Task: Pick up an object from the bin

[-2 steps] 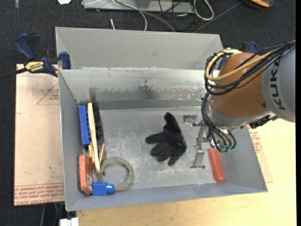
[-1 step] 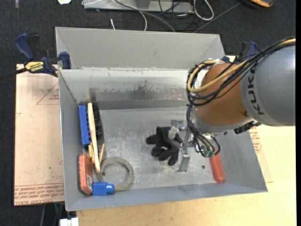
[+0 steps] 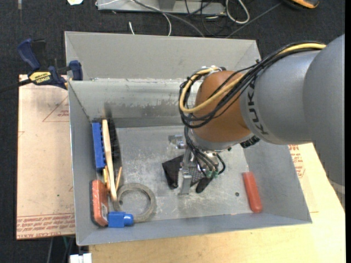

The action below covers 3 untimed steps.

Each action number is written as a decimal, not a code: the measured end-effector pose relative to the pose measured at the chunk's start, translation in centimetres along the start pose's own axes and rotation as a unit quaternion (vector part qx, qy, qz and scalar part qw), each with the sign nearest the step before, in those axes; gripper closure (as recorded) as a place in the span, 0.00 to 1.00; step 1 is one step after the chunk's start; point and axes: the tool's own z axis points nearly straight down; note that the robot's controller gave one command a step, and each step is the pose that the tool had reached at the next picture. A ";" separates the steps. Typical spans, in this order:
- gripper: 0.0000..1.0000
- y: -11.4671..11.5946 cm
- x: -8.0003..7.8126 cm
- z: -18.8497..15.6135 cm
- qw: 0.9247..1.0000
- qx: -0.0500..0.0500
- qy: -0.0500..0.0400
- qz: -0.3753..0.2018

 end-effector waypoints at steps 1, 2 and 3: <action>0.00 -2.7 2.8 5.2 0.999 0.003 0.011 0.036; 1.00 -2.9 -1.1 6.1 0.999 -0.002 -0.002 0.036; 1.00 -2.9 -1.1 6.1 0.999 -0.002 -0.002 0.036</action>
Offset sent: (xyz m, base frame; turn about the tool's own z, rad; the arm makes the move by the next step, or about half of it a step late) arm 0.0118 -0.0301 -0.0629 0.0738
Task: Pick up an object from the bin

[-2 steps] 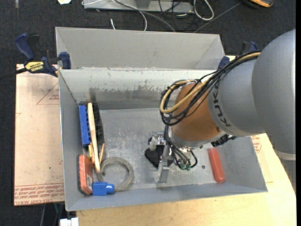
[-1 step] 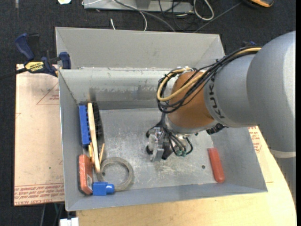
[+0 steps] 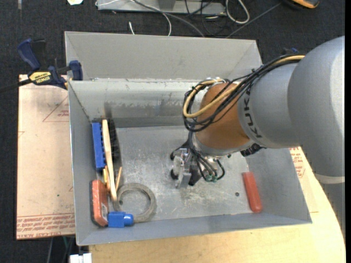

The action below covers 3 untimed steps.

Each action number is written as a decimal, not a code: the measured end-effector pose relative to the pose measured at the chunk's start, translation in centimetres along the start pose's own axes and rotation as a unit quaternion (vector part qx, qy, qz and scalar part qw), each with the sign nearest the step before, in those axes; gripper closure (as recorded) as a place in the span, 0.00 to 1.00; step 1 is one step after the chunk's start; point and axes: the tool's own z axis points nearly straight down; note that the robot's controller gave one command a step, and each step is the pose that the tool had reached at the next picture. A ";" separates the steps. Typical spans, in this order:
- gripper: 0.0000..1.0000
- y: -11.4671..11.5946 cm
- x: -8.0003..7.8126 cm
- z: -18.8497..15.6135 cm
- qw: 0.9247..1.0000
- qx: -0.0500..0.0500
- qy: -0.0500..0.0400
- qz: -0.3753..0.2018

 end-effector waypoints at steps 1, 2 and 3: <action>1.00 -2.0 -2.5 -1.8 0.998 0.000 -0.001 -0.063; 1.00 -2.0 -2.5 -1.8 0.998 0.000 -0.001 -0.064; 1.00 -2.3 -3.6 -7.8 0.999 -0.001 0.000 -0.046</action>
Offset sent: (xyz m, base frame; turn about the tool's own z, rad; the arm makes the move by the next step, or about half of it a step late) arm 0.0000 0.0000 0.0000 0.0000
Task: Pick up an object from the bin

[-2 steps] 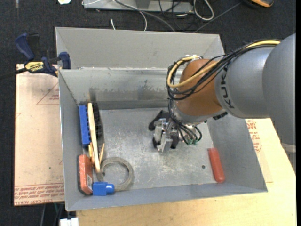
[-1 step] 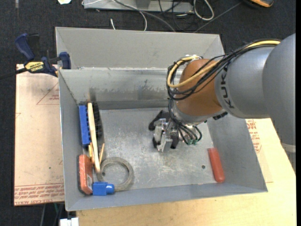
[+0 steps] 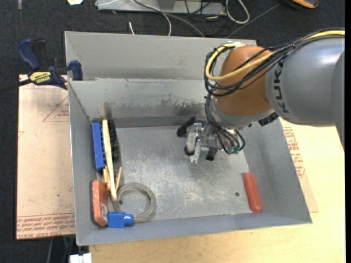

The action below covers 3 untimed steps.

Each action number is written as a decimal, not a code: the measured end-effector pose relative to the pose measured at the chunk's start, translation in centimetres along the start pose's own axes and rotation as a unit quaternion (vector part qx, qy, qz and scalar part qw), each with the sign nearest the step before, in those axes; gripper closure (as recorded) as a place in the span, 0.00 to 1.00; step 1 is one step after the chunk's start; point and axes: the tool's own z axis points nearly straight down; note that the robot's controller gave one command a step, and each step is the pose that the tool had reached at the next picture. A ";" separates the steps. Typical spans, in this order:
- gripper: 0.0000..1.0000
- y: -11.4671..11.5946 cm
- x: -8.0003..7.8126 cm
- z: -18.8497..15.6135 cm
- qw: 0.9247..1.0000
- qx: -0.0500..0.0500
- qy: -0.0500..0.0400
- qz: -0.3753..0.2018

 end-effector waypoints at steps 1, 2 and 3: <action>1.00 -0.7 -1.3 -3.2 1.000 0.000 -0.004 0.003; 1.00 -0.7 -1.8 -3.2 1.000 0.000 -0.002 0.008; 1.00 2.2 0.0 -6.9 0.999 0.000 -0.002 -0.050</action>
Offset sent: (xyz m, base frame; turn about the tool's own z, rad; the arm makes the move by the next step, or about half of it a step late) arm 0.0221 -0.0076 0.0413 0.0260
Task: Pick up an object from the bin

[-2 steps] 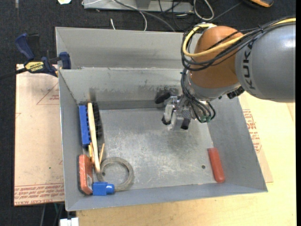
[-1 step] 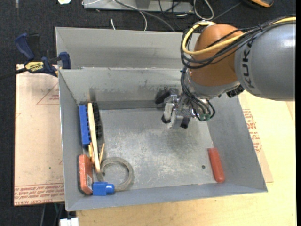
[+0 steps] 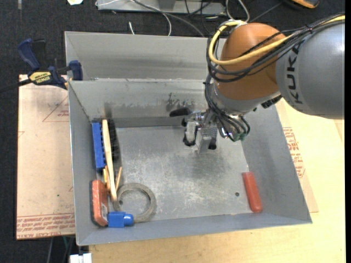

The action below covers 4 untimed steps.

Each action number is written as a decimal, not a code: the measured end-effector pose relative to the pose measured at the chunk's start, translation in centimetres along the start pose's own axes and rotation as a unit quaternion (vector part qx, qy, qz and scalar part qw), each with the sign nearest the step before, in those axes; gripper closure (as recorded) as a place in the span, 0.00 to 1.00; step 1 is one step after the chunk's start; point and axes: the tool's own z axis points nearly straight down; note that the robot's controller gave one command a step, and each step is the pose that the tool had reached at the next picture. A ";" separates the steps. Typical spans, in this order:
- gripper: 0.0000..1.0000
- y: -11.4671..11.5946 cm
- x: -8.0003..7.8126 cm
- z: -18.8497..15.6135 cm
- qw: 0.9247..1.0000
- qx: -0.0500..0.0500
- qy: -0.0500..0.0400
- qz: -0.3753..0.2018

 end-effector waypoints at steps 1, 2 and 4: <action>1.00 0.8 -0.3 -1.0 0.998 0.000 -0.002 -0.066; 1.00 -0.5 -0.6 2.9 0.994 0.000 -0.002 -0.112; 1.00 1.3 -2.9 3.2 0.998 -0.001 -0.002 -0.067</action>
Offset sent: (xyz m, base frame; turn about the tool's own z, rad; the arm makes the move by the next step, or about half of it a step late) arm 0.0111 -0.0163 -0.0748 0.0062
